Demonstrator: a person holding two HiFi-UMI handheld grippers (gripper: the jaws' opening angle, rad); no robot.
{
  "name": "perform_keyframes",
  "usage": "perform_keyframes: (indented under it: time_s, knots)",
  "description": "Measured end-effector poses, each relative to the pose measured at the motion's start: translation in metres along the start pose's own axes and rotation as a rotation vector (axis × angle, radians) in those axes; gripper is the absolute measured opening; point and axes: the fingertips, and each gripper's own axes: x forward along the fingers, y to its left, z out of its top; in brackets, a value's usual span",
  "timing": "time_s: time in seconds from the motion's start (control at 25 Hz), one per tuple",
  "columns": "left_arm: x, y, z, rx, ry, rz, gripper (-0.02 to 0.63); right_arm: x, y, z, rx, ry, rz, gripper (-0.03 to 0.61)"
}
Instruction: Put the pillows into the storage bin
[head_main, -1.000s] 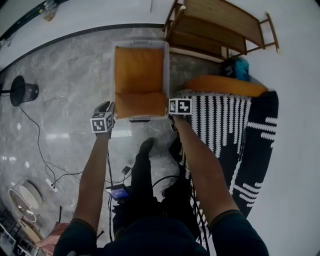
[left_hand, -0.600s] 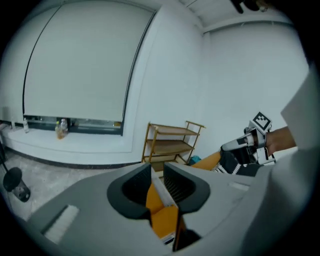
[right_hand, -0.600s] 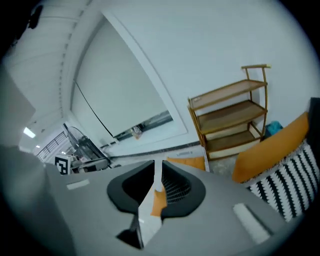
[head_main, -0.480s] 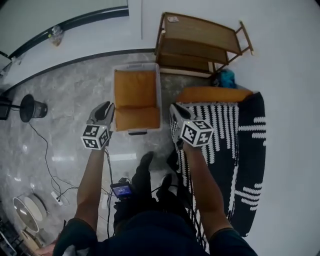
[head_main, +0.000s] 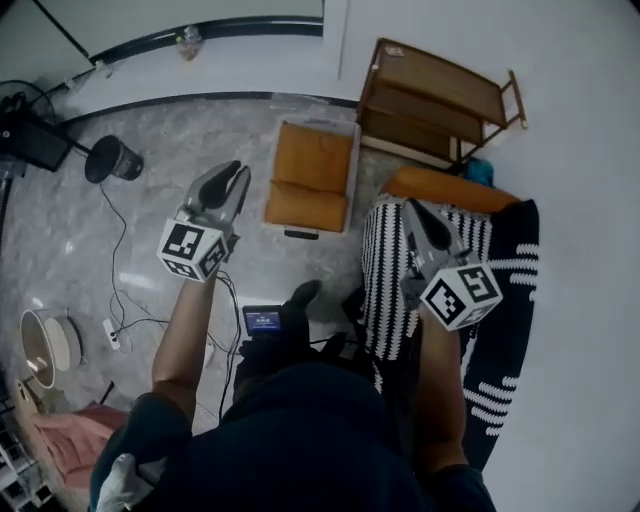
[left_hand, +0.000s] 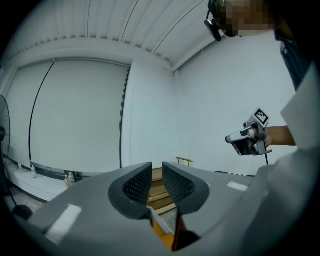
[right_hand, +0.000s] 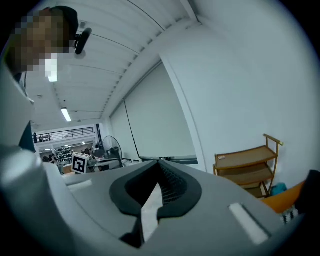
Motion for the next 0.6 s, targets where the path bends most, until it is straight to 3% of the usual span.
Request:
perform_keyframes:
  time_s: [0.28,0.6]
  knots:
    - [-0.110,-0.049,0.034,0.024,-0.055,0.066,0.061,-0.079,0.074,0.004,-0.043,-0.034,0.076,0.009]
    - [-0.181,-0.114,0.037,0.001,-0.087,0.113,0.061,-0.159,0.102,-0.020,-0.044,-0.025,0.117,0.009]
